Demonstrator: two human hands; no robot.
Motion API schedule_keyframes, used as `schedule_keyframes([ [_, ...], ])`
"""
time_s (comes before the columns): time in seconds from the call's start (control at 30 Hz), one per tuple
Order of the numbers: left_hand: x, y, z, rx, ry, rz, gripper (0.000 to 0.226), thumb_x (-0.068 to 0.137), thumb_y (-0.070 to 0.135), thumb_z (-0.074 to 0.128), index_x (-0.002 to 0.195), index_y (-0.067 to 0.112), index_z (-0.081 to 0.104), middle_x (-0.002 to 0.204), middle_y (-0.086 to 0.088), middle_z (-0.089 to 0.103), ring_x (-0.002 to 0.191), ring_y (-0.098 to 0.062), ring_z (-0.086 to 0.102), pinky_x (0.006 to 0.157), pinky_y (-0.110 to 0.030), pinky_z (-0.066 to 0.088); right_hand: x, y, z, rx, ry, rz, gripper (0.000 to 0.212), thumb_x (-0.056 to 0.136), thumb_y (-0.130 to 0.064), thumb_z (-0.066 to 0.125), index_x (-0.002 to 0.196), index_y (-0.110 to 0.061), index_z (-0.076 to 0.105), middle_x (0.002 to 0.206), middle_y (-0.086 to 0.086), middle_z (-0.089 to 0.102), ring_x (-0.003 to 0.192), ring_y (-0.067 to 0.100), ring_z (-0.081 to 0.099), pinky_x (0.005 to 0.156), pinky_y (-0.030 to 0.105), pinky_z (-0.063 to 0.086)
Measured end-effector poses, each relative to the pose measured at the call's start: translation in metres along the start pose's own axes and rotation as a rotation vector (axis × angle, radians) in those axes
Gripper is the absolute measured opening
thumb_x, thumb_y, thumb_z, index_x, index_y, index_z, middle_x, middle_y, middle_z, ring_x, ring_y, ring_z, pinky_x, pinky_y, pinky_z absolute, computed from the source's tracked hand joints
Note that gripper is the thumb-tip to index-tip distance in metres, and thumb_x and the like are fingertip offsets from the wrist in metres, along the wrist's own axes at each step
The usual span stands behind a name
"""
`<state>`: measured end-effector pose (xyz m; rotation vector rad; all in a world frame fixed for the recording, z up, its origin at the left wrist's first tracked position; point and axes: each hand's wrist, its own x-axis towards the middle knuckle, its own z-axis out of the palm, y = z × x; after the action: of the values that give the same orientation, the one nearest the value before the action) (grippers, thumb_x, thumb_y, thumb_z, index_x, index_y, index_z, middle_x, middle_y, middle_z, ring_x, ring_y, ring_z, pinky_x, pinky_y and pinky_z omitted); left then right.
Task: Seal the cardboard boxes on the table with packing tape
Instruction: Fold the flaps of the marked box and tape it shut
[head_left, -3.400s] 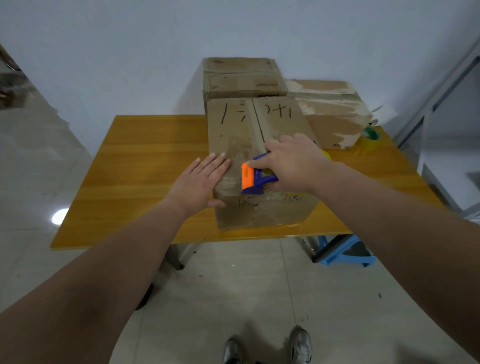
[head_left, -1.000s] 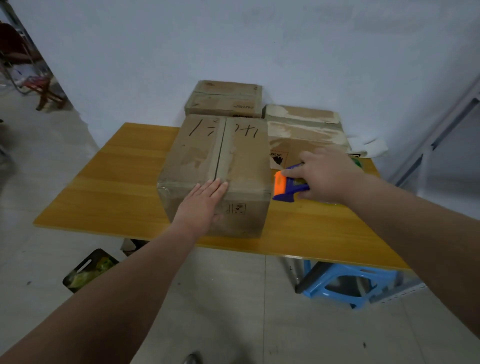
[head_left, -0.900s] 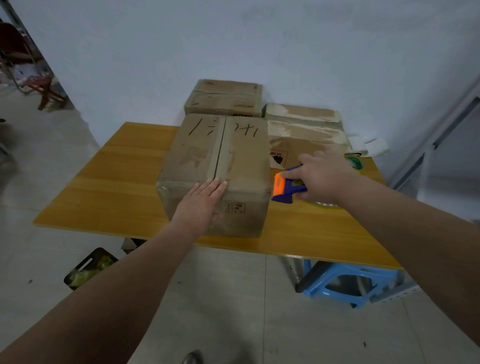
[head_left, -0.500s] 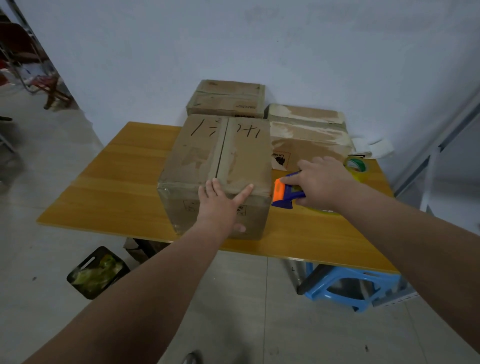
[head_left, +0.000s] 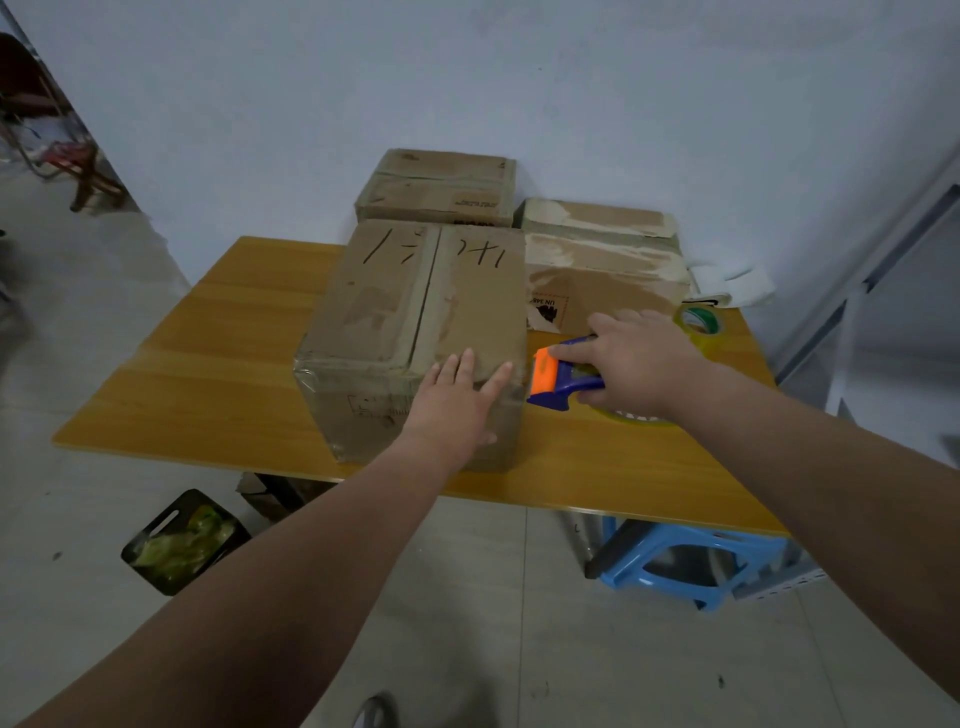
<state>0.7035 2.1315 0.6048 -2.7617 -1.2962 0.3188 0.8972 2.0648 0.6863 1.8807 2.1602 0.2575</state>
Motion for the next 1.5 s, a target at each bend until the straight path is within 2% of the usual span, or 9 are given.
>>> schedule_keyframes([
  [0.17,0.003,0.010,-0.004,0.045,0.020,-0.035,0.080,0.095,0.049,0.043,0.147,0.034,-0.015,0.155,-0.024,0.000,0.144,-0.037,0.007,0.115,-0.046,0.008,-0.003,0.006,0.005,0.018,0.012,-0.012,0.065,0.087,-0.060,0.049,0.145,-0.046,0.023,0.118,0.003,0.047,0.107,0.025,0.048,0.087,0.037,0.037],
  [0.33,0.003,0.011,-0.001,0.055,0.182,0.106,0.066,0.100,0.033,0.035,0.150,0.016,-0.003,0.159,-0.006,-0.006,0.145,-0.020,-0.007,0.115,-0.035,-0.007,-0.011,0.017,0.019,0.056,0.034,-0.016,0.072,0.084,-0.068,0.045,0.147,-0.046,0.018,0.118,0.004,0.045,0.104,0.024,0.047,0.081,0.033,0.035],
  [0.57,0.006,0.001,-0.001,-0.210,0.185,0.104,0.062,0.099,0.036,0.041,0.151,0.021,0.011,0.158,0.003,0.010,0.144,-0.012,0.009,0.115,-0.027,0.005,-0.040,0.042,0.041,0.081,0.033,-0.006,0.079,0.078,-0.075,0.037,0.147,-0.047,0.013,0.123,0.003,0.044,0.104,0.022,0.046,0.082,0.032,0.039],
  [0.73,0.008,0.009,0.006,-0.203,0.280,0.055,0.058,0.099,0.041,0.039,0.149,0.020,0.020,0.157,0.003,0.018,0.143,-0.014,0.017,0.116,-0.029,0.011,-0.056,0.060,0.050,0.018,0.033,0.039,0.071,0.085,-0.066,0.045,0.147,-0.046,0.018,0.129,0.003,0.046,0.109,0.022,0.047,0.081,0.032,0.036],
  [0.93,0.008,0.024,0.009,-0.162,0.411,-0.025,0.049,0.090,0.037,0.058,0.134,0.018,0.047,0.140,-0.002,0.046,0.125,-0.024,0.042,0.104,-0.036,0.032,-0.031,0.037,0.042,-0.048,-0.054,-0.006,0.062,0.089,-0.060,0.047,0.145,-0.042,0.025,0.123,0.004,0.047,0.110,0.026,0.048,0.091,0.038,0.037],
  [1.27,0.012,0.018,0.016,-0.082,0.389,-0.016,0.060,0.094,0.038,0.048,0.148,0.030,0.023,0.143,0.000,0.039,0.125,-0.023,0.037,0.105,-0.037,0.028,0.024,-0.015,0.033,0.072,-0.335,0.050,0.038,0.089,-0.051,0.055,0.121,-0.031,0.055,0.102,0.001,0.050,0.096,0.025,0.052,0.070,0.035,0.035],
  [1.4,0.010,0.018,0.018,-0.111,0.386,-0.037,0.060,0.095,0.038,0.047,0.149,0.031,0.021,0.145,-0.001,0.037,0.127,-0.024,0.035,0.108,-0.039,0.026,0.025,-0.017,0.046,-0.133,-0.516,0.054,0.018,0.088,-0.036,0.062,0.094,-0.021,0.057,0.084,-0.002,0.050,0.079,0.019,0.048,0.067,0.033,0.033],
  [1.43,0.010,0.018,0.018,-0.107,0.389,-0.035,0.060,0.095,0.038,0.047,0.149,0.030,0.021,0.145,-0.001,0.037,0.128,-0.024,0.035,0.108,-0.039,0.026,0.018,-0.015,0.058,-0.154,-0.549,0.058,0.016,0.088,-0.035,0.061,0.094,-0.021,0.056,0.084,-0.001,0.050,0.080,0.020,0.048,0.069,0.033,0.034],
  [1.5,0.010,0.019,0.019,-0.108,0.402,-0.037,0.059,0.095,0.038,0.047,0.148,0.030,0.023,0.144,-0.002,0.039,0.126,-0.025,0.036,0.107,-0.040,0.027,0.001,-0.005,0.087,0.045,-0.522,0.166,0.026,0.090,-0.045,0.055,0.107,-0.024,0.057,0.093,0.001,0.051,0.085,0.022,0.051,0.069,0.033,0.040],
])
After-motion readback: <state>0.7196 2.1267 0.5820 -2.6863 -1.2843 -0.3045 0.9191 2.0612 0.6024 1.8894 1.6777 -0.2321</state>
